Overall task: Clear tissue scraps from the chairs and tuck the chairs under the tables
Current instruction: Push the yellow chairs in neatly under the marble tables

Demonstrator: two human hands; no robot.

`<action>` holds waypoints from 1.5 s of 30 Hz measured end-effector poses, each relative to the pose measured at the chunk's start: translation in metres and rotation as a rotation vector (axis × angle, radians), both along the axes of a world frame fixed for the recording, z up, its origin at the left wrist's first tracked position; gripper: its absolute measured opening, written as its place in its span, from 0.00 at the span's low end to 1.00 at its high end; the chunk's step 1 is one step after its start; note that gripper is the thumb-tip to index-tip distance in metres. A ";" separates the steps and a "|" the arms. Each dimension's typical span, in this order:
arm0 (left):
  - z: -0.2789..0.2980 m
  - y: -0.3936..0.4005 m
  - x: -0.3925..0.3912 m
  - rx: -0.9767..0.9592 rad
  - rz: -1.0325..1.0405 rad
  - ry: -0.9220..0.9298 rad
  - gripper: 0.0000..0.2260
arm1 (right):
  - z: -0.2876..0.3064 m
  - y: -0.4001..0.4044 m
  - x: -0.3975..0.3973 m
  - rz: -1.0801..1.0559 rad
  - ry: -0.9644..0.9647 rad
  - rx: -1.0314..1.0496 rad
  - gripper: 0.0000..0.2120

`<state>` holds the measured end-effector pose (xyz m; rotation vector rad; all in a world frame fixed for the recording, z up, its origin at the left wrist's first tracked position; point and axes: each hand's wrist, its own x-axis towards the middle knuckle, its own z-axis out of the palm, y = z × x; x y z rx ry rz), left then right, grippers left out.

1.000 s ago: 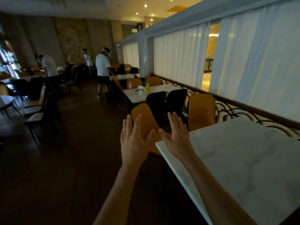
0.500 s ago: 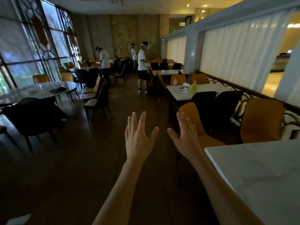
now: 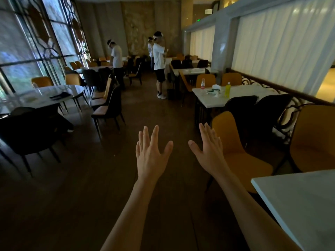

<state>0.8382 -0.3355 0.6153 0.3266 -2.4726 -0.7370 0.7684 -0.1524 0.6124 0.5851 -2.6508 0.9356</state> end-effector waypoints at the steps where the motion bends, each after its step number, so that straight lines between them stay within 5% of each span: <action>1: -0.001 -0.007 -0.022 0.001 0.004 -0.007 0.34 | -0.002 -0.006 -0.023 -0.003 -0.004 0.004 0.37; 29: -0.024 -0.165 -0.601 -0.015 -0.178 -0.115 0.34 | -0.032 -0.164 -0.568 -0.172 -0.096 0.058 0.38; 45: -0.041 -0.126 -0.951 -0.072 -0.320 -0.147 0.34 | -0.056 -0.120 -0.888 -0.355 -0.140 0.035 0.36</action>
